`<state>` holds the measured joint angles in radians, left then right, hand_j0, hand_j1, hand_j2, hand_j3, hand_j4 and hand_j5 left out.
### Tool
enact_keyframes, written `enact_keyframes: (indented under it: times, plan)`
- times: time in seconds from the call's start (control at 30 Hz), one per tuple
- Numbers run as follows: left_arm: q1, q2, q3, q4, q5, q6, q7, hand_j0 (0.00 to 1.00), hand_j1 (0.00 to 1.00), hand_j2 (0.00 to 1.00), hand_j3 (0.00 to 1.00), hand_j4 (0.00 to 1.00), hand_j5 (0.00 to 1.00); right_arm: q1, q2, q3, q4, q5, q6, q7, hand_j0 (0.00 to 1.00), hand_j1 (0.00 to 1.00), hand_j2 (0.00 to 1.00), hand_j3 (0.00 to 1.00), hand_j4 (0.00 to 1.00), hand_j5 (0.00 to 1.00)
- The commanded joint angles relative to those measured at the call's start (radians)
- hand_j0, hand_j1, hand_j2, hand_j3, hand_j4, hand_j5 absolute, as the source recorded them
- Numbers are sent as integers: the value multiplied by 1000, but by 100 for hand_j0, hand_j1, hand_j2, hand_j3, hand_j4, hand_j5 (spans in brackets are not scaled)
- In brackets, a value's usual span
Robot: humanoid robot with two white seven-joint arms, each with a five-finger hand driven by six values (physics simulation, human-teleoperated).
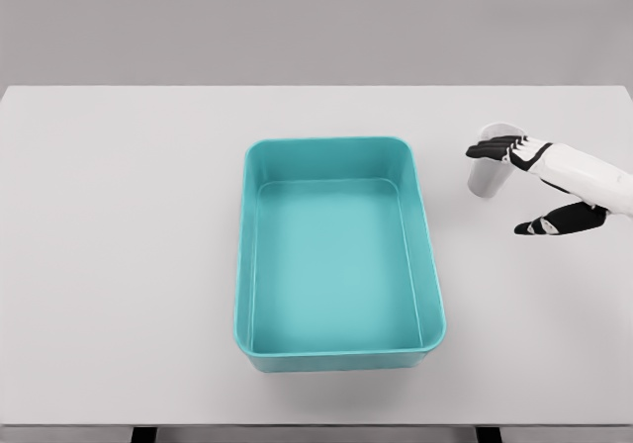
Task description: Put the paper cup into the basket with your right arm
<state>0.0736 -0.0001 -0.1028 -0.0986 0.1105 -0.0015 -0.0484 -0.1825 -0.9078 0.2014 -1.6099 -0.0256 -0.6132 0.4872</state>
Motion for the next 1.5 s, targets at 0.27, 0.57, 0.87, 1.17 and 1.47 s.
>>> enact_keyframes:
  times: [0.27,0.57,0.87,1.17,1.47]
  plan:
    - [0,0,0,2,0,0,-1,100,100,100,100,100,100,-5,214,-194,45,-32,98,124,100,100,100,100,100,100]
    - [0,0,0,-1,0,0,1,100,100,100,100,100,100,-32,313,-230,317,-373,365,124,100,100,100,100,100,100]
    - [0,0,0,2,0,0,1,100,100,100,100,100,100,-83,400,-229,541,-424,357,124,100,100,100,100,100,100]
    - [0,0,0,-1,0,0,-1,100,100,100,100,100,100,-170,455,-186,653,-415,343,124,100,100,100,100,100,100]
    - [0,0,2,2,0,0,-1,100,100,100,100,100,100,-170,461,-180,656,-413,345,124,100,100,100,100,100,100]
